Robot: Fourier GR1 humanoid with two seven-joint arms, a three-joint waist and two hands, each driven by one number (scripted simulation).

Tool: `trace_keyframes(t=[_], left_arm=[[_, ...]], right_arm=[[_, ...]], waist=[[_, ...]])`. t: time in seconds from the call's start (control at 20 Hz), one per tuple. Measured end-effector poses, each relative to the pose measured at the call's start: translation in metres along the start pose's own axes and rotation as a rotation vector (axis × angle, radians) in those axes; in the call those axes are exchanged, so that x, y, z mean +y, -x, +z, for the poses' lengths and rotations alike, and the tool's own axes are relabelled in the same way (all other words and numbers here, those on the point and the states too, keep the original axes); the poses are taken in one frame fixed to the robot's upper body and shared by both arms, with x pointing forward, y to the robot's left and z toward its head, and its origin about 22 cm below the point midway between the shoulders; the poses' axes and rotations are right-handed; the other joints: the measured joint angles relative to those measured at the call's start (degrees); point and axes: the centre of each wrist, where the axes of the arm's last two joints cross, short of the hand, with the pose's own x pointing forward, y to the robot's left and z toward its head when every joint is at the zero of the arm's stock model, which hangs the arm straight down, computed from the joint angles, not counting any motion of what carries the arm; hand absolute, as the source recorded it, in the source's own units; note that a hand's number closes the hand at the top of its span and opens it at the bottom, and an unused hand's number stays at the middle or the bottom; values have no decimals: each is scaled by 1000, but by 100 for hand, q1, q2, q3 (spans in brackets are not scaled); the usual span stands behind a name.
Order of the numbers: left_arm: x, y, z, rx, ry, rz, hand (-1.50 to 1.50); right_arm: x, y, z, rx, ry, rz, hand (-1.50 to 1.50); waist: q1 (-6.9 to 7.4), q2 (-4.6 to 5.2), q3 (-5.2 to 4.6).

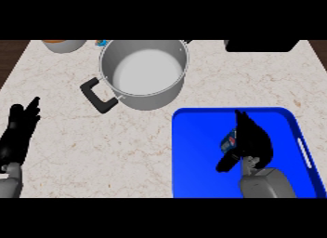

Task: Pick the can from the tray and place it in the pot

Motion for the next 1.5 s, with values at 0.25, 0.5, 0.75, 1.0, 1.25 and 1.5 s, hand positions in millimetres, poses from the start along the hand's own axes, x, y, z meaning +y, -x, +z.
trace_keyframes(t=[0.25,0.5,0.75,1.0,1.25,1.5], left_arm=[[3,3,-6,-6,-4,0,0],[2,8,-1,-8,-7,0,0],[5,-1,-6,-5,-7,1,0],[7,1,-2,-5,-6,0,0],[-3,0,-2,-2,-11,2,0],[-3,0,-6,0,-16,-4,0]], right_arm=[[-2,7,-11,14,-1,-11,150],[6,12,-18,-31,45,-3,150],[11,8,-21,-64,119,65,150],[10,0,-5,-83,183,105,150],[23,-1,19,-15,222,86,150],[30,1,56,23,306,77,150]], waist=[[-2,-16,-16],[6,-38,-32],[6,-23,-19],[0,2,5],[-18,6,9],[-49,3,11]])
